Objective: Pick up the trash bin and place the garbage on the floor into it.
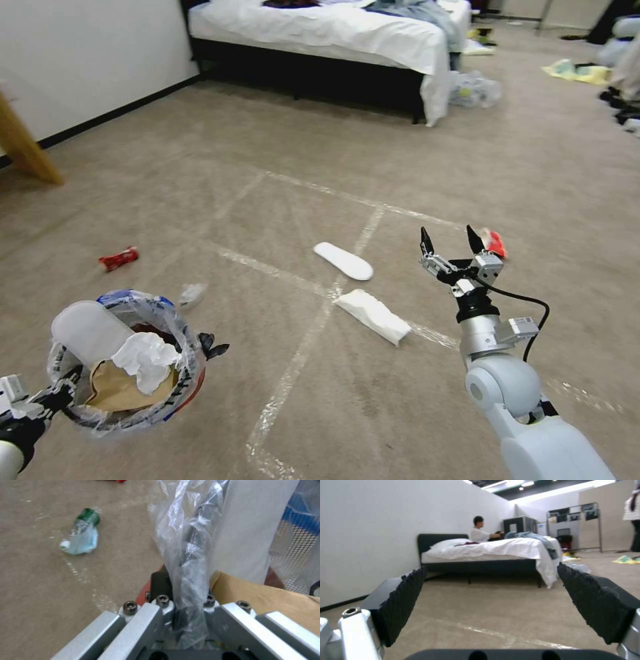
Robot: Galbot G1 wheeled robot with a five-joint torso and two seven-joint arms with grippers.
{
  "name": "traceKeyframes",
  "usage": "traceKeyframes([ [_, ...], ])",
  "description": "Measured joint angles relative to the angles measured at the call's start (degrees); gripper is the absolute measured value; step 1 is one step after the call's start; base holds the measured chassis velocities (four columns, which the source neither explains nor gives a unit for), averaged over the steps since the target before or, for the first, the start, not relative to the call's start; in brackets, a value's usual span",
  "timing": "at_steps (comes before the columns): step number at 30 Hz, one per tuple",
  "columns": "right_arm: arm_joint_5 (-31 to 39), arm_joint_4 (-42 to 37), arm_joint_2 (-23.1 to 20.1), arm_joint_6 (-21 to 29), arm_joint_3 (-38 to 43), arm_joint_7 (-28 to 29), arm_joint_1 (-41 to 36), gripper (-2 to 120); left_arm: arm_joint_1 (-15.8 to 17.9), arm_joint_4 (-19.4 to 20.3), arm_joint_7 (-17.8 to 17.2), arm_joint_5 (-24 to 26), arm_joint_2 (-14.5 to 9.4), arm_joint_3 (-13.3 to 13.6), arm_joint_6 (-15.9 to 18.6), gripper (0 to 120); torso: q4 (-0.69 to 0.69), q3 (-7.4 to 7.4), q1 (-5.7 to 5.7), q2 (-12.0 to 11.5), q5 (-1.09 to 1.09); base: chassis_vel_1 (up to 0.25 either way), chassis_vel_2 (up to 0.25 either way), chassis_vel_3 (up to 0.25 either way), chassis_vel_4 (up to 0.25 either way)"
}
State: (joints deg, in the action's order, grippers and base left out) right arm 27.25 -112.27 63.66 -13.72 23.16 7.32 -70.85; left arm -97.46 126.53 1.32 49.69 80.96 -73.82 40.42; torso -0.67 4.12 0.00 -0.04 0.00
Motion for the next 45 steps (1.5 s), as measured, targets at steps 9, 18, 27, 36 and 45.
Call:
traceKeyframes([
  [9,-0.16,1.24,0.19,-0.83,-0.66,-0.20,0.72,100,0.36,-0.55,-0.50,0.26,-0.01,-0.04,0.00,1,0.04,0.00,0.00,0.00,0.00,-0.016,-0.018,-0.017,-0.020],
  [18,-0.55,2.57,0.17,-1.29,-1.26,-0.67,1.40,100,1.12,-2.19,-2.09,0.61,-0.28,-0.51,0.29,1,0.00,0.00,0.00,0.00,0.00,0.000,0.000,0.000,0.000],
  [27,-0.62,2.86,0.17,-1.23,-1.48,-0.54,1.93,100,0.93,-3.01,-3.24,0.96,-0.43,-0.82,0.81,1,0.01,0.00,0.00,0.00,0.00,0.000,0.000,0.000,0.000],
  [36,-1.21,3.10,-0.05,-1.02,-1.26,-0.09,1.46,100,0.79,-3.68,-3.39,1.14,-0.58,-1.17,0.97,1,0.01,0.00,0.00,0.00,0.00,0.000,0.000,0.000,0.000],
  [45,-1.66,3.19,0.16,-0.91,-1.29,0.09,1.28,100,0.83,-3.88,-3.33,1.17,-0.65,-1.22,0.98,1,0.01,0.00,0.00,0.00,0.00,0.000,0.000,0.000,0.000],
])
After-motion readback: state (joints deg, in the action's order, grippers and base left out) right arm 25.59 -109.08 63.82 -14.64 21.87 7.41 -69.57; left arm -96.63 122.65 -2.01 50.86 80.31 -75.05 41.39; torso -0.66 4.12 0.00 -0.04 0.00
